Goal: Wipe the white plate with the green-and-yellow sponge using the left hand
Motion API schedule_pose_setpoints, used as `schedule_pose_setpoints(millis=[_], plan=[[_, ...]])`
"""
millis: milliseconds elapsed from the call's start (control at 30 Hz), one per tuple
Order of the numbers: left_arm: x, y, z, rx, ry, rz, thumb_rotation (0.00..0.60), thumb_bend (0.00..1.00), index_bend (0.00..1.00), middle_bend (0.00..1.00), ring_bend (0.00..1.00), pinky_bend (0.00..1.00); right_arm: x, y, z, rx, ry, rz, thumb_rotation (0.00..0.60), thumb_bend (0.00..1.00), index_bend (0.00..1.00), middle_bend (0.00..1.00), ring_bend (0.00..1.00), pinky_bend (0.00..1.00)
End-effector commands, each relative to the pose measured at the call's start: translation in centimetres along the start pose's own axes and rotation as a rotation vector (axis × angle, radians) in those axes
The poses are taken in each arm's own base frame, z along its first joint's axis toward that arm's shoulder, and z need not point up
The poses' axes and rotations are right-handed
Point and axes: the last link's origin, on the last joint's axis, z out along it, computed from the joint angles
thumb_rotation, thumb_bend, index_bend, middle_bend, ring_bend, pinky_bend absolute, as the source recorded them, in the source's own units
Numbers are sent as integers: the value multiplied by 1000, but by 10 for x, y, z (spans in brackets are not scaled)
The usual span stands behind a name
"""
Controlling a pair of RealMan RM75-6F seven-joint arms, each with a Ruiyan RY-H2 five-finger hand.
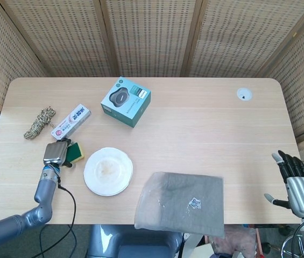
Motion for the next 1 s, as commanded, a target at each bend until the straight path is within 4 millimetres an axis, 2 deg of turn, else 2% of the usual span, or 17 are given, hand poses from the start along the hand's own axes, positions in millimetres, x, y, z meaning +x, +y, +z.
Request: schedule_pose_setpoints(millis=[33, 267, 533, 667, 800, 933, 1000], plan=[[0, 1, 0, -2, 4, -3, 600, 0, 387, 326, 301, 413, 0, 0, 0, -1, 0, 0, 600, 0, 0, 0, 0, 0], [6, 2, -2, -26, 40, -6, 600, 43, 443, 376, 337, 424, 1, 1, 0, -4, 2, 2, 600, 0, 0, 0, 0, 0], [32, 13, -14, -167, 94, 65, 600, 101, 464, 392, 349, 426, 2, 1, -1, -4, -1, 8, 600, 0, 0, 0, 0, 0], [47, 29, -22, -332, 96, 171, 600, 103, 463, 392, 349, 431, 2, 1, -1, -4, -3, 7, 600, 0, 0, 0, 0, 0], [53, 50, -29, -476, 78, 244, 600, 103, 467, 393, 349, 456, 2, 0, -1, -6, -4, 4, 600, 0, 0, 0, 0, 0], [47, 73, -33, -576, 62, 282, 600, 103, 478, 397, 349, 459, 2, 0, -1, -7, -4, 4, 600, 0, 0, 0, 0, 0], [39, 87, -36, -617, 60, 243, 600, 103, 480, 397, 349, 459, 2, 0, -1, -8, -3, 4, 600, 0, 0, 0, 0, 0]])
